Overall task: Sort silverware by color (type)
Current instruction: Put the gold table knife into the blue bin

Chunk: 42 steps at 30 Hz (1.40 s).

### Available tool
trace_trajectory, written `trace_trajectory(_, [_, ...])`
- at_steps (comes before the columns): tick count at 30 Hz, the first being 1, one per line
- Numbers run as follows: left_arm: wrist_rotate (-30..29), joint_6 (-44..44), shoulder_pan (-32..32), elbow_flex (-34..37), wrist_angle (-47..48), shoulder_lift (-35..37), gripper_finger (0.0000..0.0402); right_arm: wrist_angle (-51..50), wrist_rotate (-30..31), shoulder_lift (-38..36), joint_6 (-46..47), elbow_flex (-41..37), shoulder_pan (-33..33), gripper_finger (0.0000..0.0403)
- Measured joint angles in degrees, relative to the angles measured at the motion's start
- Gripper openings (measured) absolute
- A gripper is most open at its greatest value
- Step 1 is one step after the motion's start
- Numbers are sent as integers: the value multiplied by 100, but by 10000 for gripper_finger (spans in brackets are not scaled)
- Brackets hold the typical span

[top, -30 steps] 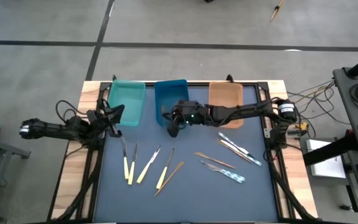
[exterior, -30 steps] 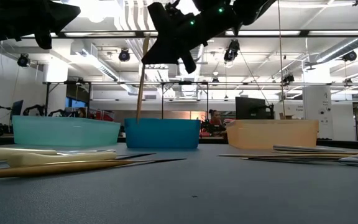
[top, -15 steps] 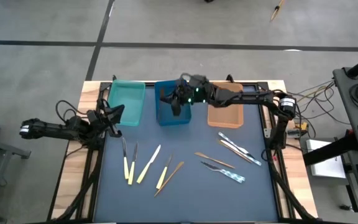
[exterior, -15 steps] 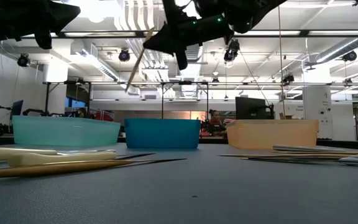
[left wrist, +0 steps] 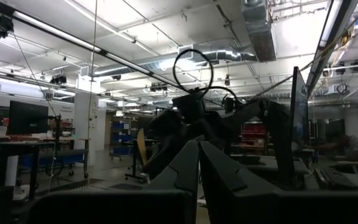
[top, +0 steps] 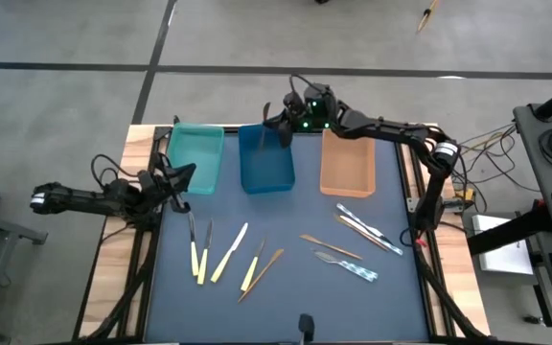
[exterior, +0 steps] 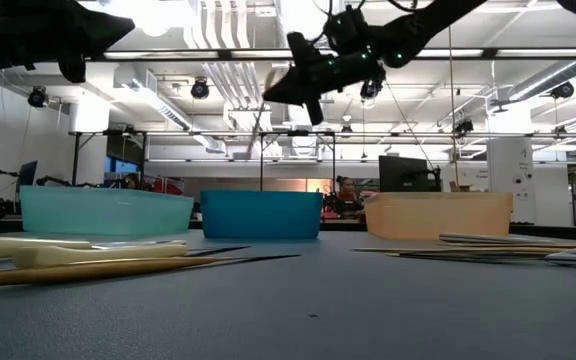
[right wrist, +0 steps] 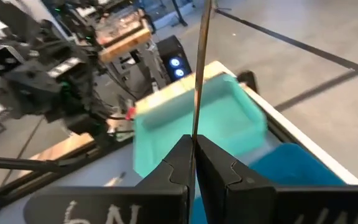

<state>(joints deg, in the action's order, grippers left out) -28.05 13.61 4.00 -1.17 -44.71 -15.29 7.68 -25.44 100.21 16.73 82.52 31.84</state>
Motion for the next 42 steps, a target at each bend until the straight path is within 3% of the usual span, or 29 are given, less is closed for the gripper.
trace_trajectory(7, [-4,213,-1,0,111,0,0,-83,-655,5,26,0,350,8])
trace_trajectory(19, [-13,867,0,0,-1180,0,0,-1023,-671,5,186,0,491,8])
trace_trajectory(27, [-13,1725,-3,0,-2341,2,0,-905,-404,154,628,0,373,8])
trace_trajectory(42, [-13,1894,-3,-2,-2082,0,0,-739,-144,547,927,0,239,8])
